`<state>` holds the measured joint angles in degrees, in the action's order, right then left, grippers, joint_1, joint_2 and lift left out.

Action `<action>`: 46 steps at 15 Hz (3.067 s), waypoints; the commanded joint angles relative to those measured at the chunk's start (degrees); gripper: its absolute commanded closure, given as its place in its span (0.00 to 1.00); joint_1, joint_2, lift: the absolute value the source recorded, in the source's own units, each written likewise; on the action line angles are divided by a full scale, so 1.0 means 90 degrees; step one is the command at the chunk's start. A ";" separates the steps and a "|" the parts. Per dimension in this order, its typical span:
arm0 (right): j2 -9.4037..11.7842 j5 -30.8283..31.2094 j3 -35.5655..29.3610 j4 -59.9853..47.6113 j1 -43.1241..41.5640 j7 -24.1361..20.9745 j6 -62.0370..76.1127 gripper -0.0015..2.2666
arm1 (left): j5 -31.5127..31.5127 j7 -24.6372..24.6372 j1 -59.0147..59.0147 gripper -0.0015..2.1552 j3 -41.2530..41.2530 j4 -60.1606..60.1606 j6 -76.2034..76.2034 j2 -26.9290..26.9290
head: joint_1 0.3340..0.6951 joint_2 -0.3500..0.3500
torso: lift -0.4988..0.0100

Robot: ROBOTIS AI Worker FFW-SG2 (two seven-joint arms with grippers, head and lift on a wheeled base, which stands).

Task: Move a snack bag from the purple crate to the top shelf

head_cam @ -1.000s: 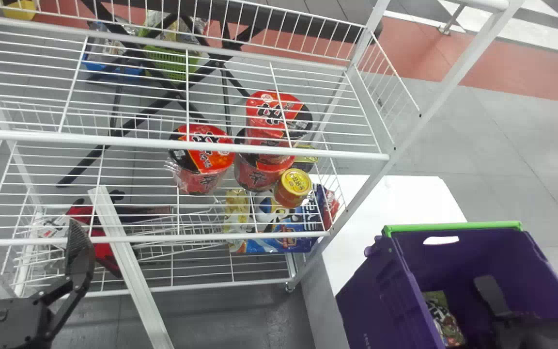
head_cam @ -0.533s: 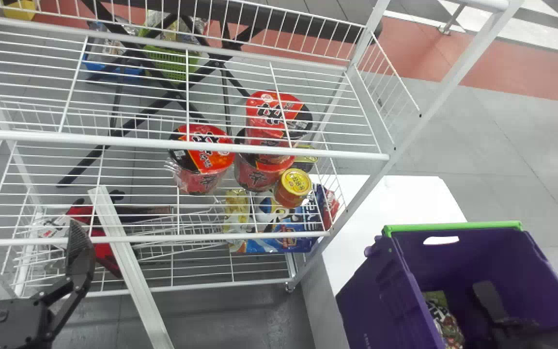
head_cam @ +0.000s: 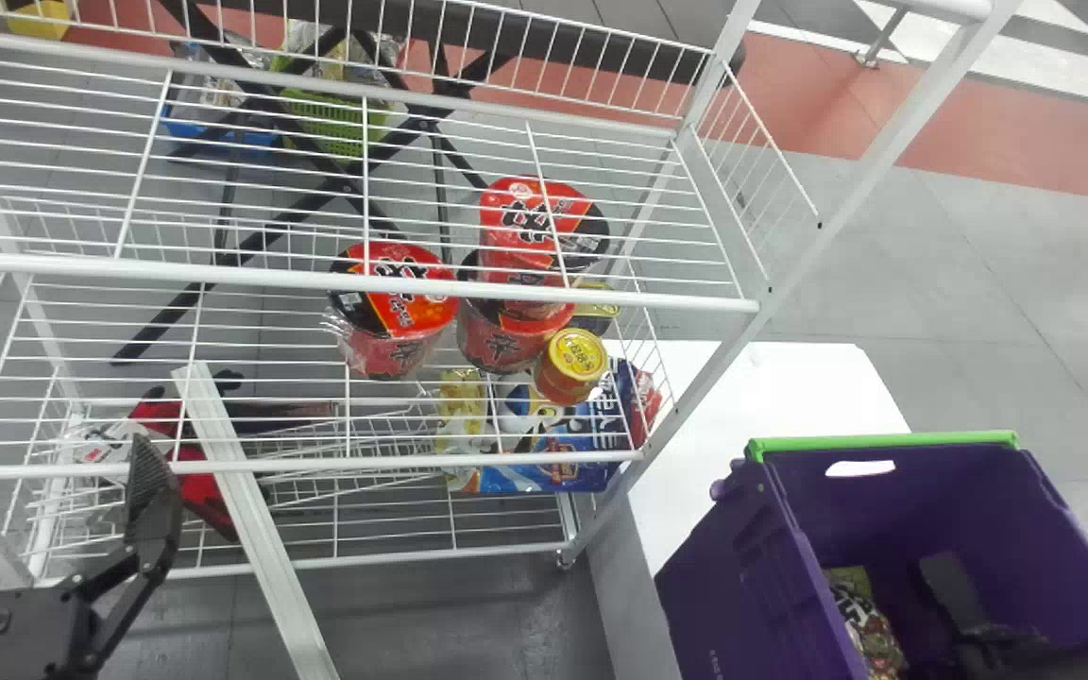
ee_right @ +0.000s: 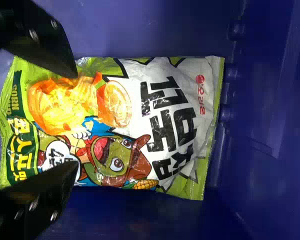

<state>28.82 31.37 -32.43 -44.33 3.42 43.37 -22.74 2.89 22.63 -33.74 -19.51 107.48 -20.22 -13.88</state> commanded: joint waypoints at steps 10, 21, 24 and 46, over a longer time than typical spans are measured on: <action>-0.0018 -0.0624 0.0273 -0.0250 0.0069 -0.0161 -0.1395 0.76 | -0.0029 0.0063 -0.0089 0.03 -0.0039 0.0040 -0.0043 -0.0020 | 1.00 0.00 | 0.09; -0.0263 -0.1152 -0.0117 -0.0846 0.0459 0.0044 -0.1375 0.76 | -0.0204 0.0151 -0.0167 0.03 -0.0107 0.0001 -0.0043 0.0039 | 1.00 0.00 | 0.16; -0.0302 -0.1161 -0.0127 -0.0885 0.0459 0.0034 -0.1395 0.76 | -0.0214 0.0151 -0.0157 0.03 -0.0107 -0.0028 -0.0121 0.0039 | 1.00 0.00 | 0.18; -0.0800 -0.1279 -0.0127 -0.1696 0.1075 -0.0044 -0.1219 0.76 | -0.0204 0.0151 -0.0050 0.03 -0.0078 -0.0116 0.0192 0.0039 | 1.00 0.00 | 0.35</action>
<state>21.66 19.86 -33.79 -59.51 13.10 43.08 -33.81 1.12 23.99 -34.03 -20.20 106.29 -18.62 -13.53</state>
